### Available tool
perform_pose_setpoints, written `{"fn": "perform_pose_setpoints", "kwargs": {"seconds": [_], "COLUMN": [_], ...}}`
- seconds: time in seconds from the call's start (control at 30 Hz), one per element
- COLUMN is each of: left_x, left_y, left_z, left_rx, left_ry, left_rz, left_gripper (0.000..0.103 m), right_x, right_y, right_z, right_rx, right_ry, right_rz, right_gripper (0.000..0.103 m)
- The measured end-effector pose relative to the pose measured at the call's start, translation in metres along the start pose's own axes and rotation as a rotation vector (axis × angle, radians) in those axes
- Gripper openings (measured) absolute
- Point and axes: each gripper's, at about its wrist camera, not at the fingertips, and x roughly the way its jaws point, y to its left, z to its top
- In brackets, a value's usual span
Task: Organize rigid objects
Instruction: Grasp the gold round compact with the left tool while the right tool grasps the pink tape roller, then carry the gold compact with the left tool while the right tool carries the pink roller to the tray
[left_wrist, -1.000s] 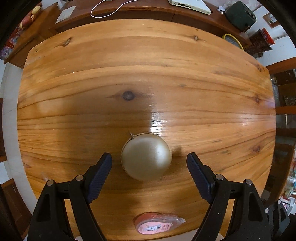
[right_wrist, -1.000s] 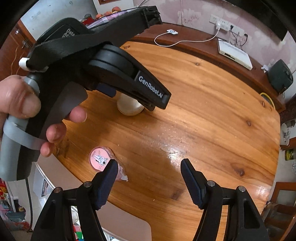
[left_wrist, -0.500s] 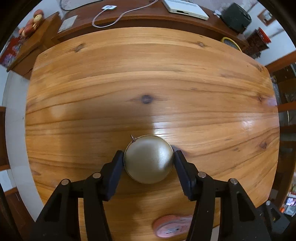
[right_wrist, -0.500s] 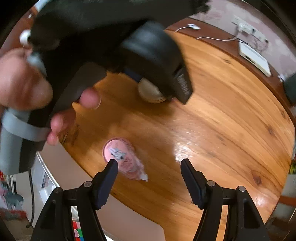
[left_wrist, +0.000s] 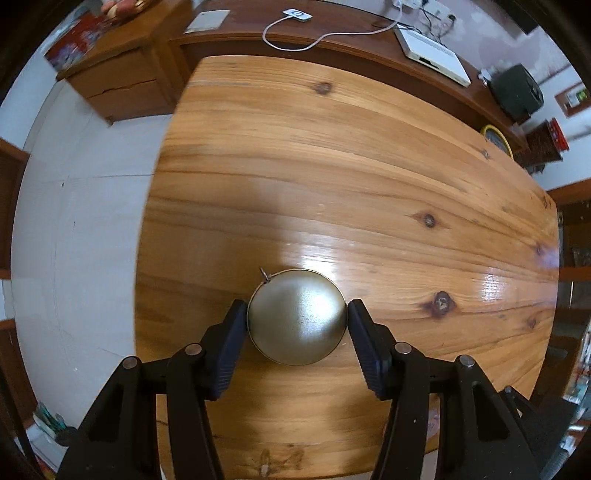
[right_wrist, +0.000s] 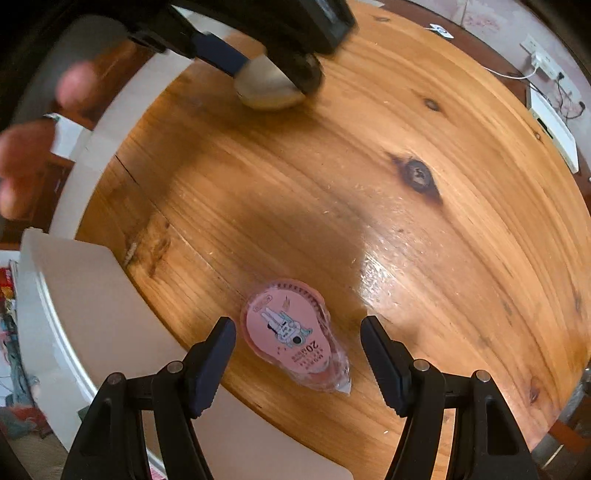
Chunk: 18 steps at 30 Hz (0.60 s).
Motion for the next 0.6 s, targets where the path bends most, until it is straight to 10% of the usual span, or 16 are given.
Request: {"fn": "perform_pose_setpoints", "kwargs": {"seconds": [0.37,0.6], "left_x": [-0.033,-0.087], "left_y": [0.004,-0.004], "left_z": [-0.017,-0.040], "left_rx": [0.031,0.131], "left_ry": [-0.033,-0.088], "left_rz": [-0.049,-0.074], "left_gripper": [0.059,0.059], "right_x": [0.003,-0.048], "right_y": [0.001,-0.020], "right_z": [0.005,-0.009], "right_rx": [0.017,0.173], "right_ry": [0.039,-0.114], "right_rz": [-0.098,-0.115], "right_gripper": [0.051,0.051]}}
